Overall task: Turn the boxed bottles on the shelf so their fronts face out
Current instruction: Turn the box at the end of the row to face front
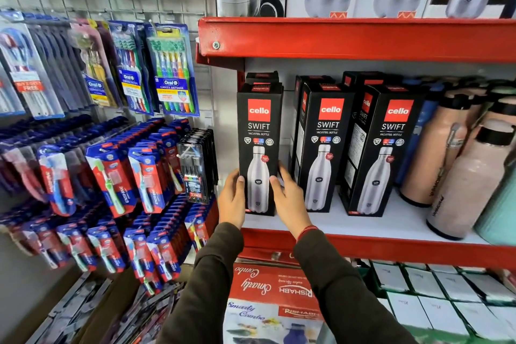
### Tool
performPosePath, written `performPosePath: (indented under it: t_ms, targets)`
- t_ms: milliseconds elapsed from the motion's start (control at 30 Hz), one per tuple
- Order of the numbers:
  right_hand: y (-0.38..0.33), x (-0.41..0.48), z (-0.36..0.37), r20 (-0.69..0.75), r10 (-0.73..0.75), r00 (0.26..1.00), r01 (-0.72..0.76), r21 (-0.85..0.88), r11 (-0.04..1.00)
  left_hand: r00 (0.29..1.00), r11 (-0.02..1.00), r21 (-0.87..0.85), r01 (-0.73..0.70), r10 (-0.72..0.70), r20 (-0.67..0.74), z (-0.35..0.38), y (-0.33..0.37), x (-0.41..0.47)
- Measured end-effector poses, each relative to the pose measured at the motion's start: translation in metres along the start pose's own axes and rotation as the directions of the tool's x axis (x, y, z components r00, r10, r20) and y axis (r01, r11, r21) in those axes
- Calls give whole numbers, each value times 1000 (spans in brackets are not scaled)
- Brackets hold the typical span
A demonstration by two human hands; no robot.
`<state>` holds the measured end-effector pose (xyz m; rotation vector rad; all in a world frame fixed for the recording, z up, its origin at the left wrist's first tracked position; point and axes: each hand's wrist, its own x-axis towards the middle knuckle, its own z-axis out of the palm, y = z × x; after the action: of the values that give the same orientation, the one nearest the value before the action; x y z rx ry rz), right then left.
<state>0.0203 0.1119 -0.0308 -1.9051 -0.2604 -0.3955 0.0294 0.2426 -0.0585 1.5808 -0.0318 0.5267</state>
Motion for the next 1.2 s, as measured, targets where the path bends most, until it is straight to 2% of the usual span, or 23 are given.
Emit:
performPosePath:
  t_ms: [167,633,967,1067,1200]
  targets:
    - [-3,-18,-2,-6,-24,1000,24,35,999,1000,1000,8,8,-8,-15,-10,-1,-16]
    - [-18,-56,-14,21,-40,999,38,96,995,999,995,-103,7,-12,-41,-23,19,-58]
    - [-6,-53,-22,93,-26,995,16,115,993,994,999,-45,-19,15,-106,-11,24,-70]
    - [3,-53,-36,-1,-37,999,37,68,997,974,999,-32,-20,12,-225,8,23,-78]
    - [12,-51,-66,-249,-66,966,91,89,992,874,981,101,-165,193,-446,38,40,-94]
